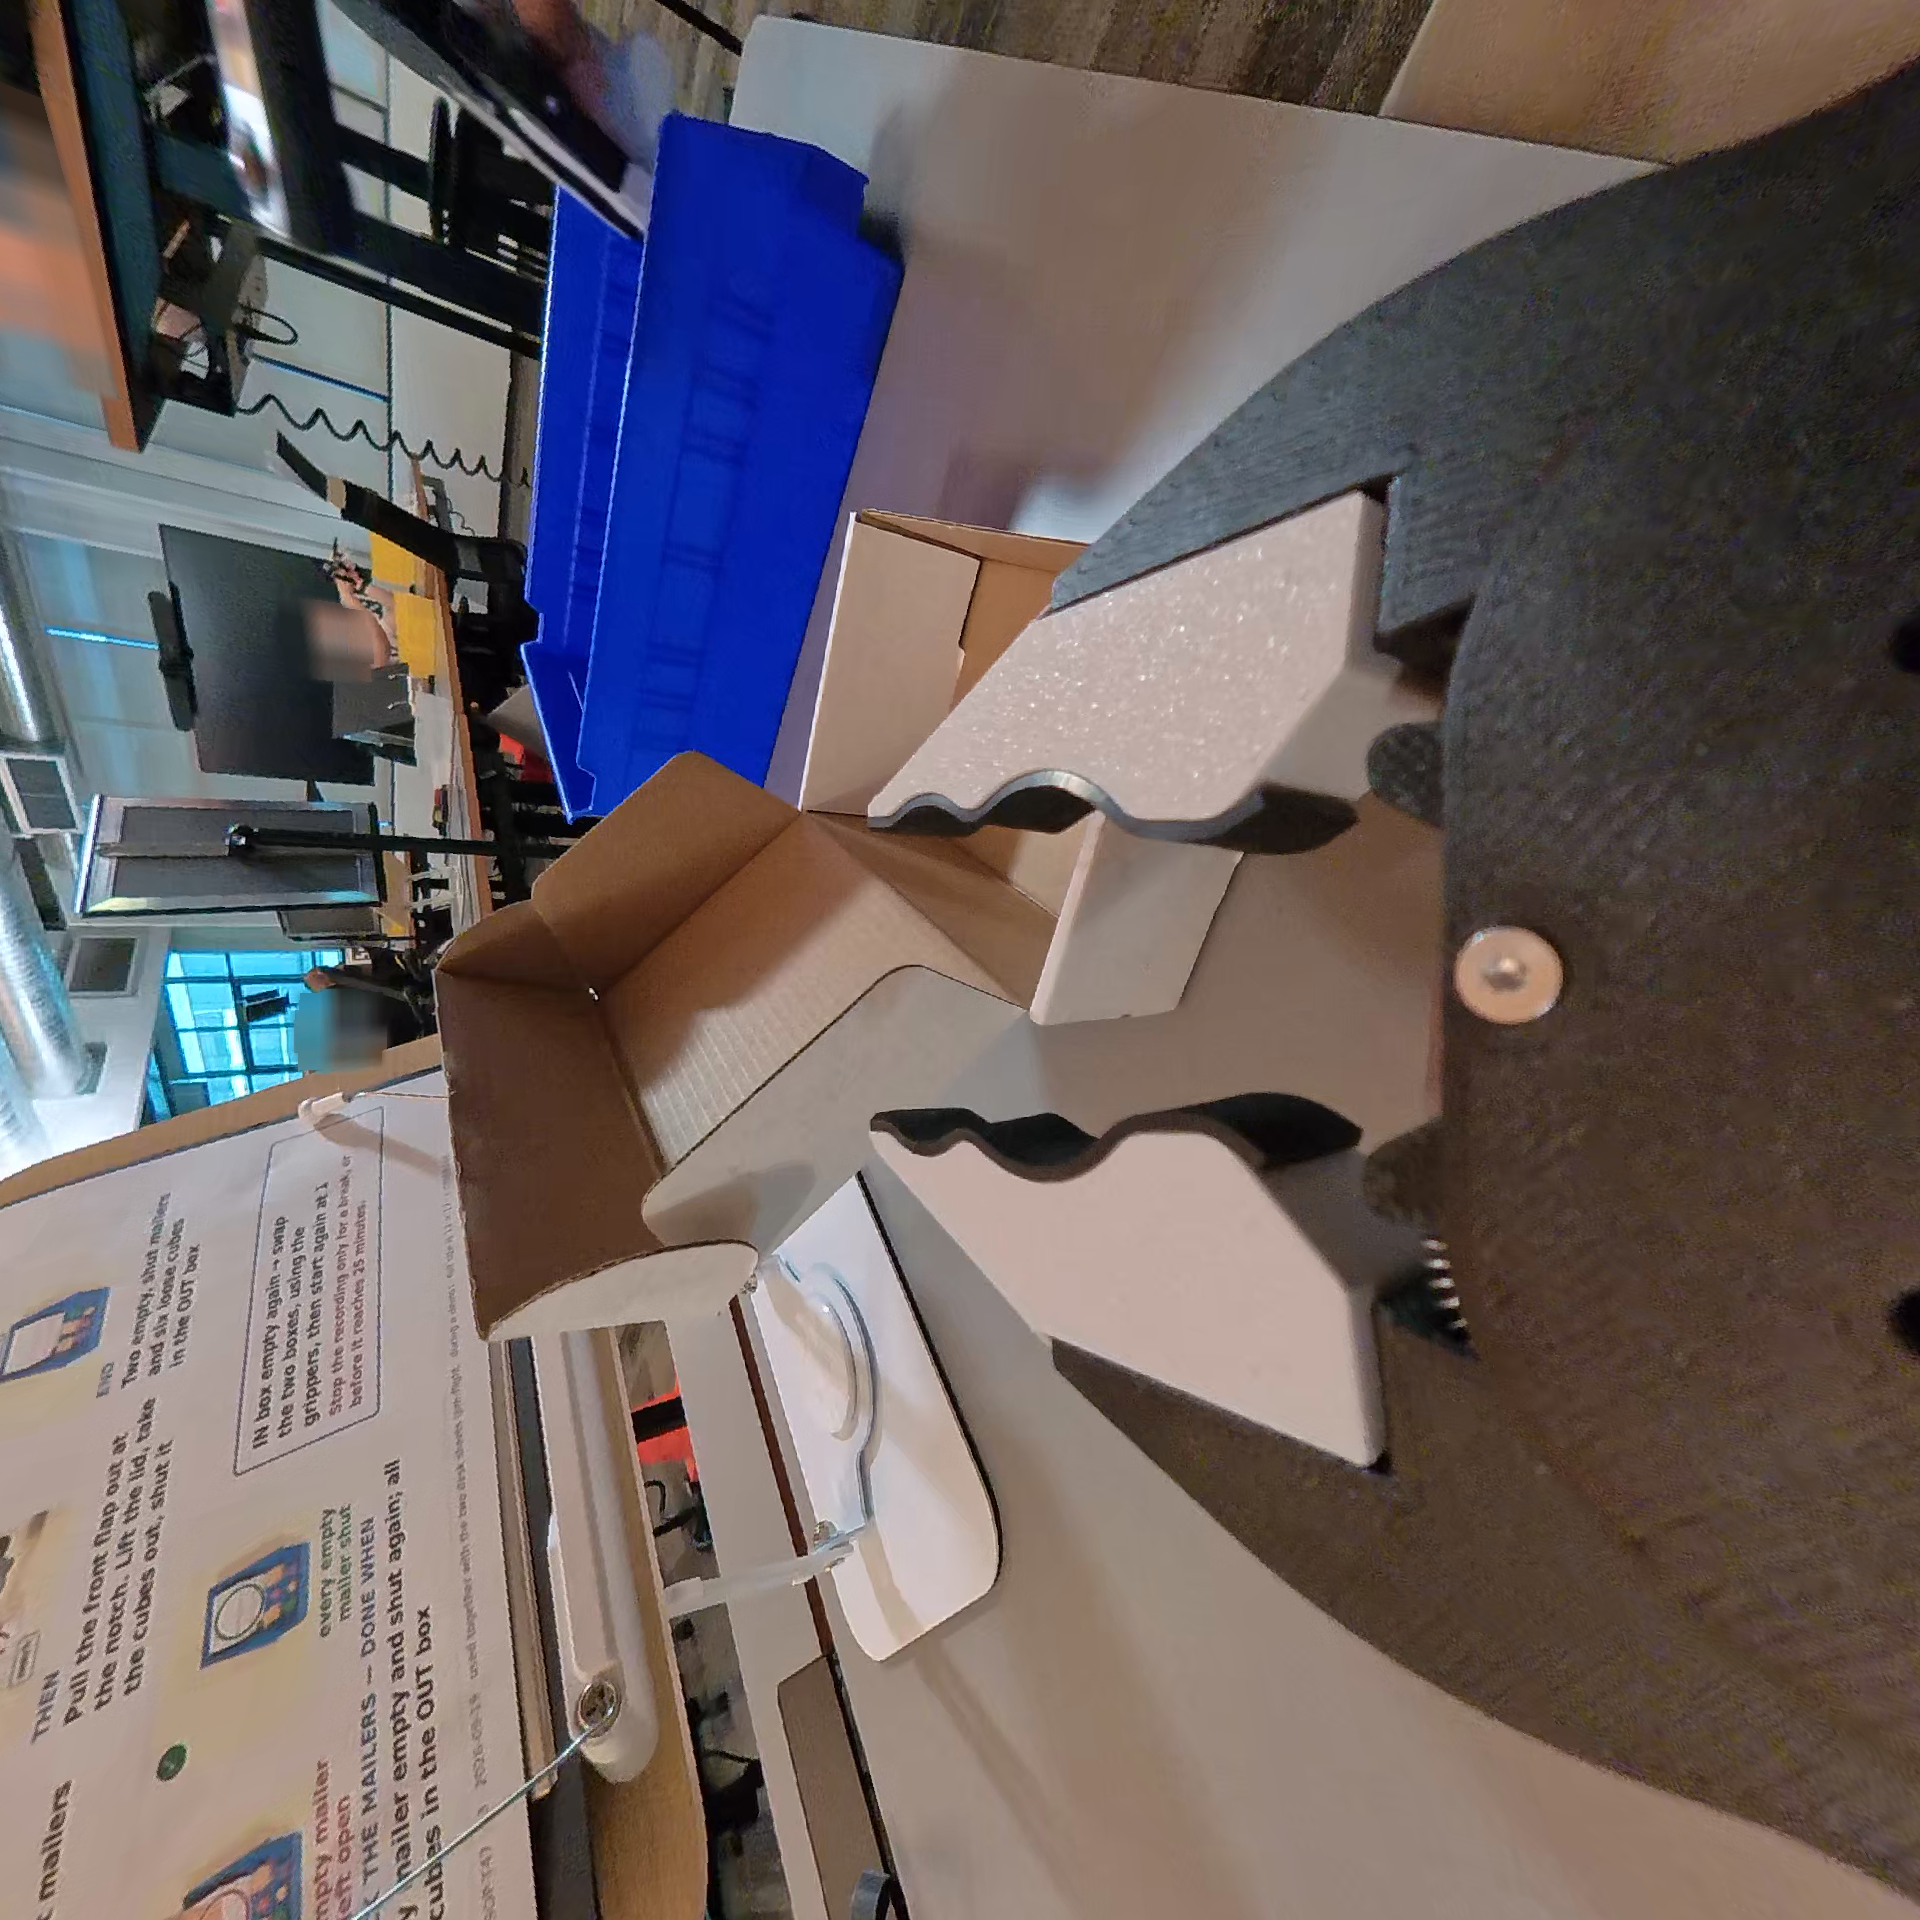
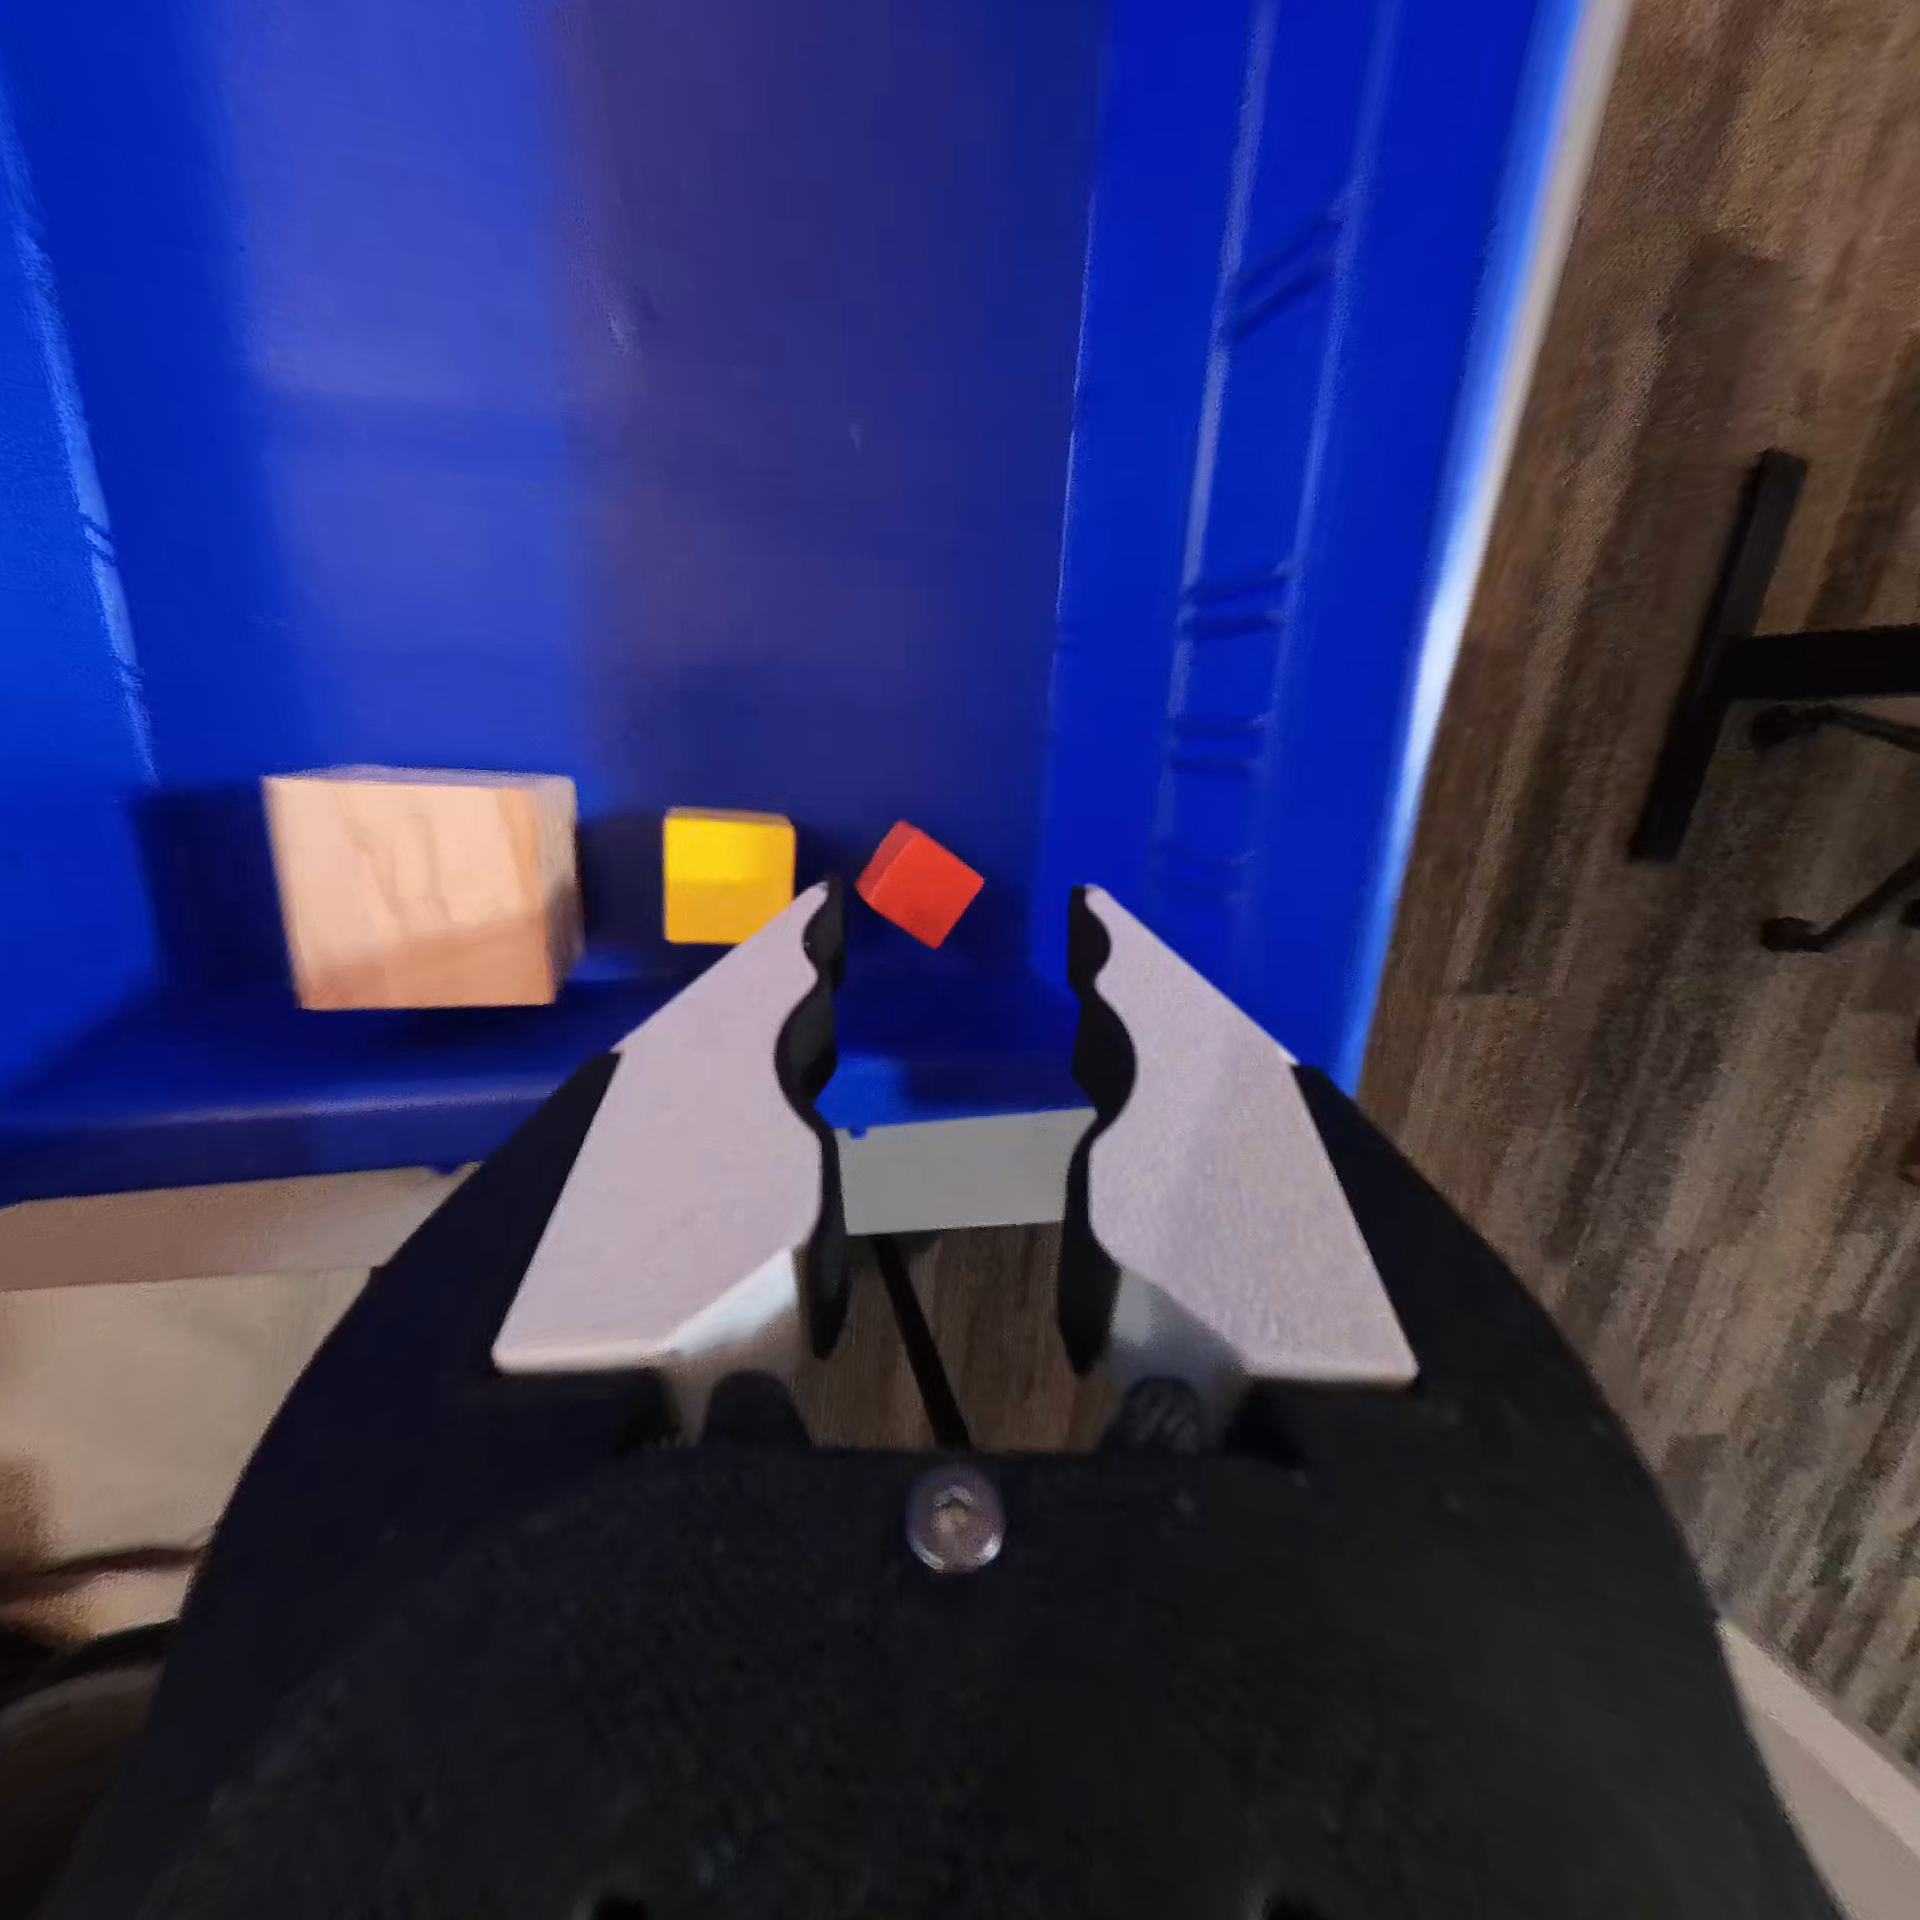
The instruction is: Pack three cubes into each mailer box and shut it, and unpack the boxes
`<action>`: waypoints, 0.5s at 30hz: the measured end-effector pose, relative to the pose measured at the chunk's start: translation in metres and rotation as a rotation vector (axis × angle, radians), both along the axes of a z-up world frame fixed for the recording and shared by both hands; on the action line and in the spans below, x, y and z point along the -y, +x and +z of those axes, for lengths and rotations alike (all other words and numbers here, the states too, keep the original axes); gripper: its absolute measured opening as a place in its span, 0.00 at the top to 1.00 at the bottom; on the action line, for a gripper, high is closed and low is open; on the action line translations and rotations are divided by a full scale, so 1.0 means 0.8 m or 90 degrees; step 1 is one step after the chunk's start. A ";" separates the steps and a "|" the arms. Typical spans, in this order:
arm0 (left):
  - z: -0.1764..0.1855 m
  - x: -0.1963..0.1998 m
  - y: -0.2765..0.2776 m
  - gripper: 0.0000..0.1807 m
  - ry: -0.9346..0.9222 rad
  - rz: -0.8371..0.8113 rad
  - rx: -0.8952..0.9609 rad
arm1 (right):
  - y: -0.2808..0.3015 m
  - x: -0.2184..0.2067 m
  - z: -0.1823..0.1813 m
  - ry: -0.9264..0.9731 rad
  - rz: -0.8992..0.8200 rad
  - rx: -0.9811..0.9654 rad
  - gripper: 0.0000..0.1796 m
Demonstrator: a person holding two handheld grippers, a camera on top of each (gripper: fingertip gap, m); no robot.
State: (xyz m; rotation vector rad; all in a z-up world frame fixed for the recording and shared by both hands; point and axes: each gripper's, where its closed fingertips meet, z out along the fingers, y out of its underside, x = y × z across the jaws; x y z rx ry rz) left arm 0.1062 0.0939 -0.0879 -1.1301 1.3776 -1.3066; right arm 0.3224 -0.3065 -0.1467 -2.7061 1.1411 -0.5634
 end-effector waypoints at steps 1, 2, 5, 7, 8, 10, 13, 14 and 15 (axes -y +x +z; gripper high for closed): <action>0.000 0.000 0.000 0.72 -0.001 0.000 -0.001 | 0.002 -0.012 0.017 0.024 0.008 0.029 0.77; 0.000 0.000 0.000 0.72 -0.001 -0.001 -0.001 | 0.003 -0.030 0.036 0.056 0.026 0.061 0.76; 0.000 0.001 0.000 0.72 0.000 -0.002 -0.001 | -0.012 -0.111 0.095 0.196 0.119 0.141 0.76; 0.000 0.001 0.000 0.72 0.001 -0.001 0.001 | -0.043 -0.185 0.134 0.334 0.217 0.167 0.76; 0.000 0.001 0.000 0.72 0.001 0.000 0.002 | -0.068 -0.225 0.150 0.416 0.274 0.158 0.76; 0.002 -0.002 0.000 0.72 -0.005 0.009 0.005 | -0.121 -0.292 0.169 0.555 0.371 0.101 0.75; 0.011 -0.001 -0.005 0.73 -0.030 0.008 0.019 | -0.140 -0.348 0.154 0.577 0.397 0.093 0.78; 0.013 0.001 -0.006 0.73 -0.027 0.007 0.021 | -0.135 -0.362 0.143 0.559 0.400 0.115 0.77; 0.013 0.002 -0.006 0.73 -0.025 0.008 0.018 | -0.127 -0.374 0.131 0.543 0.396 0.135 0.74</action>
